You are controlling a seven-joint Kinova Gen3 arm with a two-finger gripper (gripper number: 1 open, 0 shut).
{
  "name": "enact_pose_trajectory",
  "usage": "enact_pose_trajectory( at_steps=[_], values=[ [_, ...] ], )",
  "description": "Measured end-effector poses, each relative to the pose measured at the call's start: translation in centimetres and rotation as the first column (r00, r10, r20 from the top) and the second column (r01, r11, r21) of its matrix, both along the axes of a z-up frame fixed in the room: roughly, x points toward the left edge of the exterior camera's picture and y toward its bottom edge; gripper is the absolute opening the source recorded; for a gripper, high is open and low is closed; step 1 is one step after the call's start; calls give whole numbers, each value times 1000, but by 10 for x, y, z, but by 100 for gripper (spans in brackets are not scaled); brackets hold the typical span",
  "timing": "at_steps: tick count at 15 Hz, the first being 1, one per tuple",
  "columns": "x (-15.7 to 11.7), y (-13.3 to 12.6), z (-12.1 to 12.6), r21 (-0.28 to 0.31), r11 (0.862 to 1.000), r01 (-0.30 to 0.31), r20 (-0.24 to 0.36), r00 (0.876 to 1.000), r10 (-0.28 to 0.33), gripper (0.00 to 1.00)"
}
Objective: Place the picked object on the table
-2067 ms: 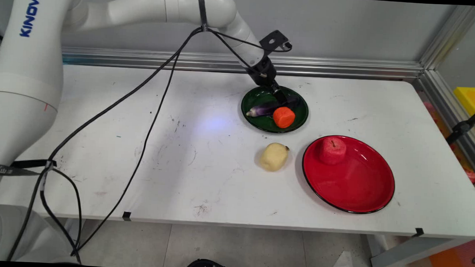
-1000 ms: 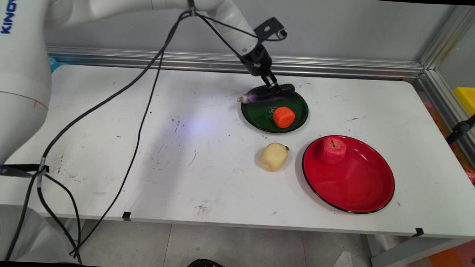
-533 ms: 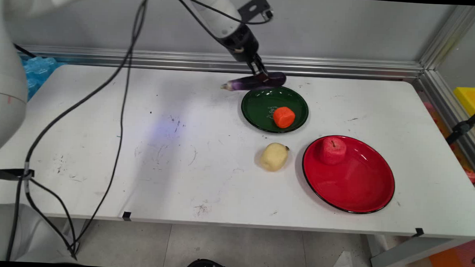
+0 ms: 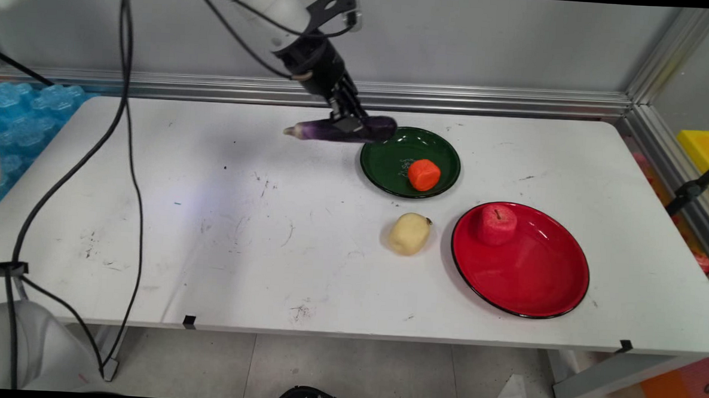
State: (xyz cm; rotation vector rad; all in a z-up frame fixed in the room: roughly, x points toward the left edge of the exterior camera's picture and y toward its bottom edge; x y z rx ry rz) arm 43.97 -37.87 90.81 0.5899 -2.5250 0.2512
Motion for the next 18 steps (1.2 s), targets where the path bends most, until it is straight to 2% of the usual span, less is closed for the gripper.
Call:
enact_pose_trajectory(
  at_steps=[4,8,18],
  values=[
    [5,30,-7,-3,998,56,14,998,-56,0],
    [2,47,-28,-1,996,92,24,995,-92,0],
    [-21,51,-96,14,988,152,49,987,-152,0]
  ],
)
